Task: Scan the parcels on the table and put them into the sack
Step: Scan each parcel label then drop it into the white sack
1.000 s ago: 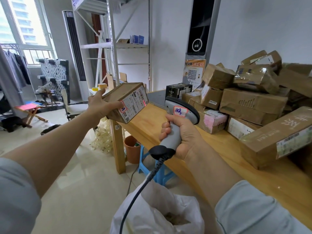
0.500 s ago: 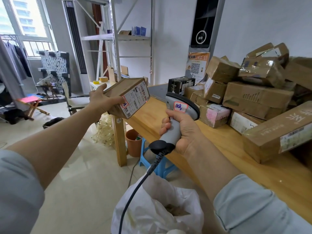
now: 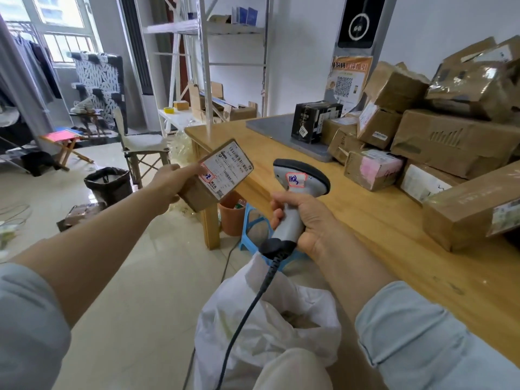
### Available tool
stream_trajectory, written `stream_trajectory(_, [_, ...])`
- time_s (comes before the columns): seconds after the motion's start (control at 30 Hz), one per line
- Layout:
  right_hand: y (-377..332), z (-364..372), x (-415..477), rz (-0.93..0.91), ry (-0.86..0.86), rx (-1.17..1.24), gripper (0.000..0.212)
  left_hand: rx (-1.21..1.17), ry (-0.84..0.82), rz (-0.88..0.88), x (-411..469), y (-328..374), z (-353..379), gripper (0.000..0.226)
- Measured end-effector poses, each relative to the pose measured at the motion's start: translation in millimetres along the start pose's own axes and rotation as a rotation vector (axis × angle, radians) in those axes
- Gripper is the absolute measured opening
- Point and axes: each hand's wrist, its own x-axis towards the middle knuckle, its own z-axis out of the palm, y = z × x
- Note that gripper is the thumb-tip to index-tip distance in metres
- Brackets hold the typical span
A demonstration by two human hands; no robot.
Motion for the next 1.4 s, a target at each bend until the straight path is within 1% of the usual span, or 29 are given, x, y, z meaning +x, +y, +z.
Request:
stream_trajectory(0.03, [8.6,-6.0,3.4,0.024,0.021,-0.066,0.013,-0.003,-0.032,-0.075,-6.7,-13.8,1.0,0.056])
stream_trajectory(0.07, [18.1,-12.4,6.8,0.057,0.033,-0.135,0.011,0.001,-0.059,-0.144,-12.9,-29.3,2.1,0.046])
stream_trajectory(0.13, [39.3,-24.4,14.5,0.133,0.039,-0.254,0.005,0.05,-0.127,-0.26,-23.2,-63.7,6.1,0.037])
stream_trajectory(0.17, [49.7,-29.7,18.4,0.167,0.046,-0.303,0.003,0.073,-0.154,-0.311,-27.4,-79.7,9.5,0.036])
stream_trajectory(0.23, [68.0,-40.9,28.1,0.222,0.08,-0.398,0.008,0.091,-0.185,-0.399,-31.9,-107.4,21.9,0.038])
stream_trajectory(0.33, [85.5,-57.0,44.1,0.258,0.148,-0.452,0.008,0.138,-0.237,-0.452,-29.5,-133.6,50.7,0.047])
stream_trajectory(0.43, [95.0,-77.5,63.3,0.292,0.203,-0.417,0.009,0.201,-0.281,-0.431,-20.5,-145.6,91.1,0.038])
stream_trajectory(0.5, [99.5,-93.3,74.2,0.354,0.238,-0.35,0.009,0.248,-0.318,-0.425,-8.9,-153.5,120.5,0.039])
stream_trajectory(0.53, [102.5,-102.0,78.5,0.394,0.254,-0.319,0.01,0.273,-0.34,-0.429,-2.8,-158.8,134.6,0.041])
stream_trajectory(0.63, [114.9,-131.2,93.6,0.47,0.315,-0.223,0.011,0.392,-0.407,-0.399,18.2,-182.8,179.1,0.062])
stream_trajectory(0.77, [134.4,-167.1,115.8,0.514,0.405,-0.157,0.011,0.602,-0.477,-0.261,38.0,-218.2,235.4,0.07])
stream_trajectory(0.8, [137.6,-174.6,121.3,0.52,0.422,-0.152,0.01,0.664,-0.49,-0.216,43.2,-229.2,247.5,0.069])
stream_trajectory(0.87, [143.3,-189.5,132.1,0.537,0.447,-0.141,0.01,0.816,-0.57,-0.174,49.2,-256.2,265.8,0.084])
stream_trajectory(0.9, [145.9,-196.1,137.2,0.549,0.457,-0.137,0.01,0.909,-0.614,-0.173,48.8,-266.6,267.9,0.086])
stream_trajectory(0.93, [147.8,-201.1,141.1,0.563,0.466,-0.133,0.01,1.005,-0.652,-0.17,51.8,-283.2,266.5,0.085])
stream_trajectory(1.03, [152.7,-210.4,151.9,0.588,0.469,-0.118,0.012,1.286,-0.639,-0.19,51.1,-310.5,239.3,0.091])
stream_trajectory(1.13, [154.5,-209.6,163.4,0.606,0.459,-0.105,0.009,1.469,-0.593,-0.16,52.0,-328.8,203.2,0.074])
stream_trajectory(1.2, [156.1,-201.5,168.7,0.621,0.446,-0.119,0.007,1.531,-0.51,-0.237,49.0,-337.9,178.6,0.072])
stream_trajectory(1.27, [158.5,-190.8,171.2,0.627,0.427,-0.141,0.007,1.526,-0.403,-0.297,44.3,-347.7,159.4,0.067])
stream_trajectory(1.3, [160.9,-185.5,171.9,0.631,0.418,-0.151,0.008,1.499,-0.371,-0.304,39.8,-350.4,152.2,0.058])
stream_trajectory(1.37, [165.4,-176.8,171.7,0.651,0.391,-0.157,0.008,1.439,-0.348,-0.266,33.9,-356.9,144.8,0.042])
stream_trajectory(1.4, [167.5,-173.4,170.7,0.663,0.374,-0.156,0.008,1.418,-0.358,-0.226,31.4,-356.1,144.1,0.041])
